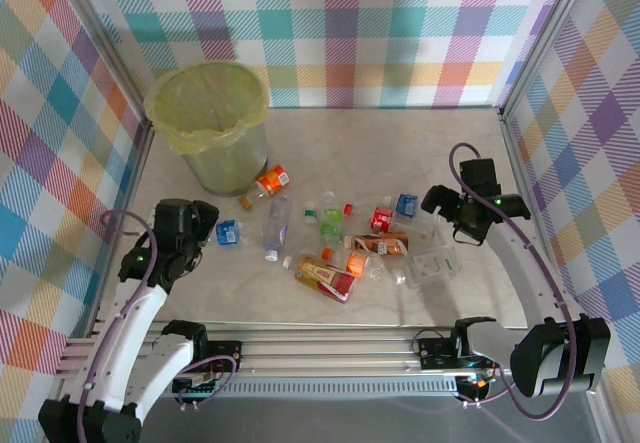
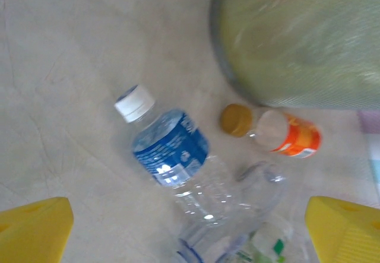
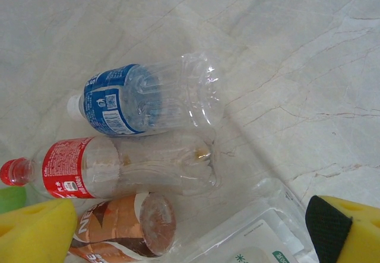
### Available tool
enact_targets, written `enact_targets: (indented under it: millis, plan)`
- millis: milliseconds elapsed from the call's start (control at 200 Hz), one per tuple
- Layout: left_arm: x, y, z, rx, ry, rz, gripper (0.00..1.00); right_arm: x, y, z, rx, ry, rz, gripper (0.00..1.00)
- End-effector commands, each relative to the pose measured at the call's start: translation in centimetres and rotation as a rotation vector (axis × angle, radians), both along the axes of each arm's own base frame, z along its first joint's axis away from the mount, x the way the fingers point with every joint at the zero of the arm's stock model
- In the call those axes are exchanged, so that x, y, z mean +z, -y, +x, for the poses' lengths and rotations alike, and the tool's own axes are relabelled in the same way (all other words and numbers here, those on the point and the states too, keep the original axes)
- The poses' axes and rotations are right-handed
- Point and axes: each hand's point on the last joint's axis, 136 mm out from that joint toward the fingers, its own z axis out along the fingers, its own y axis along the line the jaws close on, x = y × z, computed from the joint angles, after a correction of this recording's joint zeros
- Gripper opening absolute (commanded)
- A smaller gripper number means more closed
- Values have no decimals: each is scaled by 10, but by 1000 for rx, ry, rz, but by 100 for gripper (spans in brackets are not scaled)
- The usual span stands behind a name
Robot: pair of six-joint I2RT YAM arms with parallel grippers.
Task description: Put the plastic bottles in the bin
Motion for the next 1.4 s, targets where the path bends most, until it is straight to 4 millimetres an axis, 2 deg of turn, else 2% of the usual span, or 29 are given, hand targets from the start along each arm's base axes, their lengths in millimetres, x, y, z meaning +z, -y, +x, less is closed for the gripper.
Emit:
enact_targets:
  millis: [0,135,275,590,950,1160,1395]
  plan:
    - [-13,17,16,-14,-3,-89,100,0,-1,2,12,5,3,100]
    - [-39,26,28,-32,-84,-110,100,-3,2,-1,6,-6,-10,100]
    - [-49,27,40,-24,-93,-105,100,-5,2,-3,6,-12,-11,100]
    - [-78,24,44,19,-178,-97,100,-9,2,-2,3,-26,-13,100]
    - [-98,30,58,20,-217,-111,100,-15,0,1,6,-40,-2,100]
    - [-110,32,57,19,-243,-121,100,-17,0,2,7,-47,-1,100]
    - [-120,31,53,31,-259,-129,91,-19,-1,1,8,-50,3,100]
